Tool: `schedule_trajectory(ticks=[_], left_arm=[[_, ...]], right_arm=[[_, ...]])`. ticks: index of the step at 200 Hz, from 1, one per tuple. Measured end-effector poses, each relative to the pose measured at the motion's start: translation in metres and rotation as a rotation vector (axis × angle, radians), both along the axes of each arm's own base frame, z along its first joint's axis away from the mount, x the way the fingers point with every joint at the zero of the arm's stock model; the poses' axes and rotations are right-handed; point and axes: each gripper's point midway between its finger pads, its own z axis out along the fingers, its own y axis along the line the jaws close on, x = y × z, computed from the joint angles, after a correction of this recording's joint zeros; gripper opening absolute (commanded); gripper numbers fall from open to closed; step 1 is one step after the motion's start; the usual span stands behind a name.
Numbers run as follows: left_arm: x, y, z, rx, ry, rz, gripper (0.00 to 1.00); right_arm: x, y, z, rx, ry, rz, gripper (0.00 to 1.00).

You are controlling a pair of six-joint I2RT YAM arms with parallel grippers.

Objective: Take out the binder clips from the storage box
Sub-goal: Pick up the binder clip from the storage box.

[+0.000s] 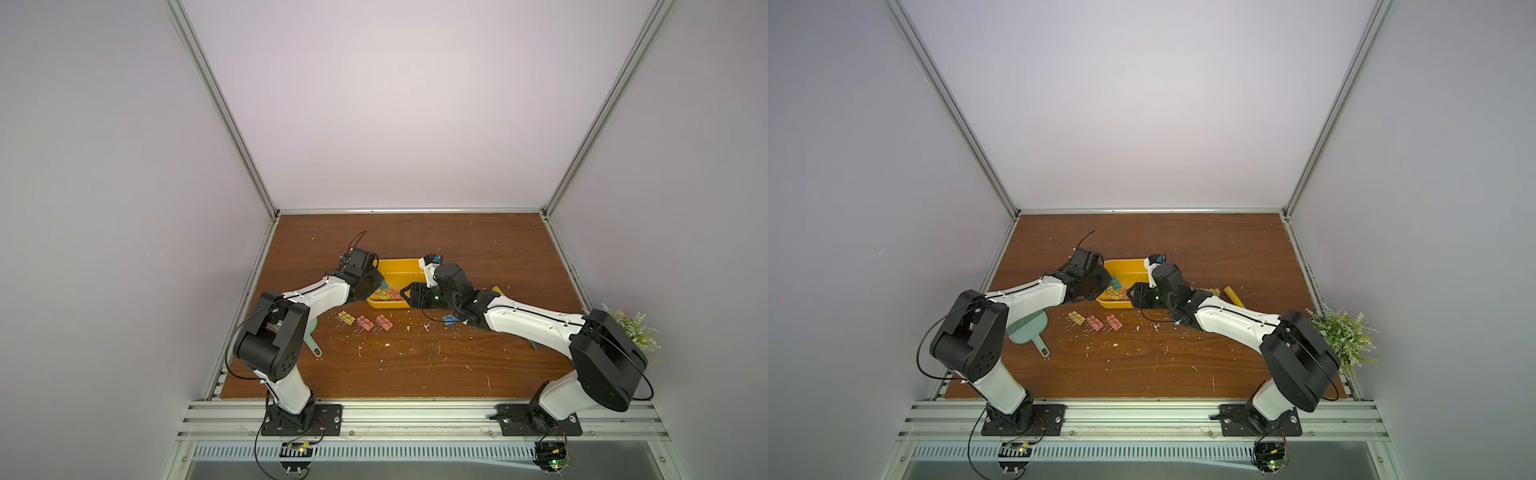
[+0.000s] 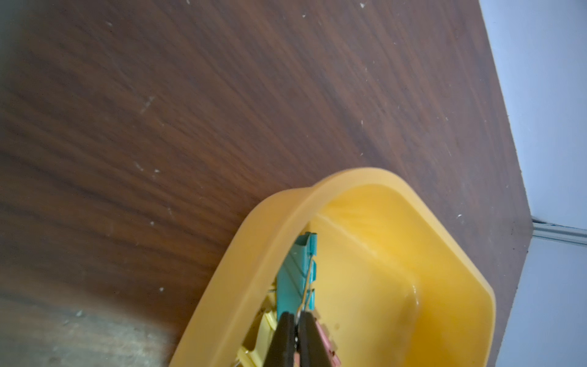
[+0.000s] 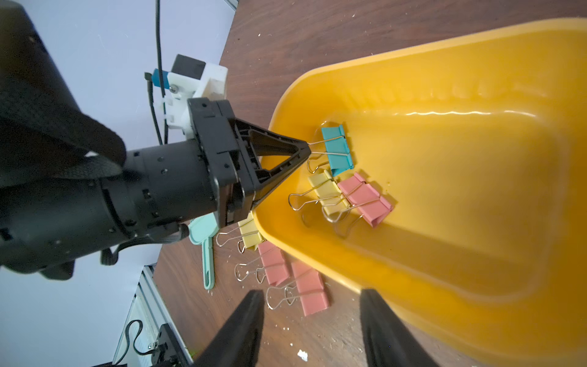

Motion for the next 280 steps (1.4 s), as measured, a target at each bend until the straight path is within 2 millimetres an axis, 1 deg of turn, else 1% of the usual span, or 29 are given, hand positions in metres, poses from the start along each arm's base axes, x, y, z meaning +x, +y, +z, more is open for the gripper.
schedule_trajectory(ticks=[32,85,120,153,174,217,249,268,280], left_arm=[[0.004,-0.004,0.004,-0.028,-0.017,0.008,0.02],[0.012,-0.014,0.016,-0.096,-0.055,0.003,0.00],[0.010,-0.018,0.038,-0.177,-0.104,0.011,0.00],[0.001,-0.016,0.067,-0.248,-0.164,0.035,0.00],[-0.010,-0.009,0.081,-0.280,-0.200,0.060,0.00],[-0.037,0.012,0.106,-0.307,-0.271,0.121,0.00],[-0.057,0.037,0.122,-0.286,-0.336,0.191,0.00],[-0.067,0.054,0.125,-0.269,-0.357,0.243,0.00],[-0.070,0.067,0.123,-0.255,-0.359,0.284,0.00]], right_arm=[[0.000,0.000,0.000,-0.001,0.000,-0.001,0.55],[0.001,-0.001,0.000,-0.004,-0.003,-0.006,0.56],[0.004,-0.004,0.001,-0.012,-0.016,-0.030,0.56],[0.004,-0.012,0.012,0.002,-0.046,-0.058,0.57],[0.002,-0.017,0.020,0.013,-0.064,-0.072,0.57],[0.002,-0.017,0.028,0.036,-0.074,-0.075,0.57],[0.002,-0.015,0.029,0.047,-0.072,-0.075,0.58],[0.000,-0.012,0.028,0.047,-0.068,-0.068,0.58],[-0.002,-0.010,0.025,0.043,-0.063,-0.061,0.58]])
